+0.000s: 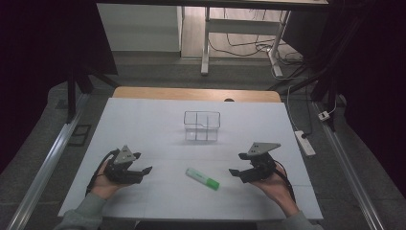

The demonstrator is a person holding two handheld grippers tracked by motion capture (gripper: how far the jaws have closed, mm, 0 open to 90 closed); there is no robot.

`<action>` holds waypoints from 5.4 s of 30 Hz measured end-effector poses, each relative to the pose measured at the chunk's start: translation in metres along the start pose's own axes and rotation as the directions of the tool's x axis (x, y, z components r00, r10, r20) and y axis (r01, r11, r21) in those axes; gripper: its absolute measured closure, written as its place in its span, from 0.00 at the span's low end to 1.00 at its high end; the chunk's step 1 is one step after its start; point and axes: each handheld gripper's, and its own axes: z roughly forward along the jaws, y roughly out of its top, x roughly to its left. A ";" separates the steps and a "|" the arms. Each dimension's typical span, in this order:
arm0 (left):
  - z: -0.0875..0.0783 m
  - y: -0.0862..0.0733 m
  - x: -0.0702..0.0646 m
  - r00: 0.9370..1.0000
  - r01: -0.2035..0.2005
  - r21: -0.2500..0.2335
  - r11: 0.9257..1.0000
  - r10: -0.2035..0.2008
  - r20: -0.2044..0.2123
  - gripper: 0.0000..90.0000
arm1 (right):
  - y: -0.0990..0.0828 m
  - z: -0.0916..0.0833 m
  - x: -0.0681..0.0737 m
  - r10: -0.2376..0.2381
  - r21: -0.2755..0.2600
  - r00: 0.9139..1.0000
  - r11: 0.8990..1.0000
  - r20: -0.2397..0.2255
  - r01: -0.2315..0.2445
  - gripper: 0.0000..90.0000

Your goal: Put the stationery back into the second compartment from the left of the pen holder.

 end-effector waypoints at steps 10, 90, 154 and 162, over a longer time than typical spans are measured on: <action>0.001 0.000 -0.001 1.000 -0.008 0.006 1.000 0.008 -0.001 0.33 | 0.018 0.012 0.014 -0.033 -0.001 0.999 0.999 -0.031 0.033 0.30; 0.007 0.002 -0.007 0.998 -0.056 0.038 0.998 0.056 -0.006 0.32 | 0.046 0.098 0.063 -0.135 0.441 0.987 0.883 -0.091 0.162 0.73; 0.038 0.069 -0.077 0.910 -0.382 0.111 0.918 0.352 0.221 0.31 | 0.064 0.085 0.080 -0.326 0.296 0.904 0.867 -0.275 0.402 0.73; 0.051 0.077 -0.090 0.875 -0.455 0.141 0.879 0.412 0.254 0.36 | 0.065 0.088 0.083 -0.345 0.298 0.893 0.854 -0.287 0.426 0.73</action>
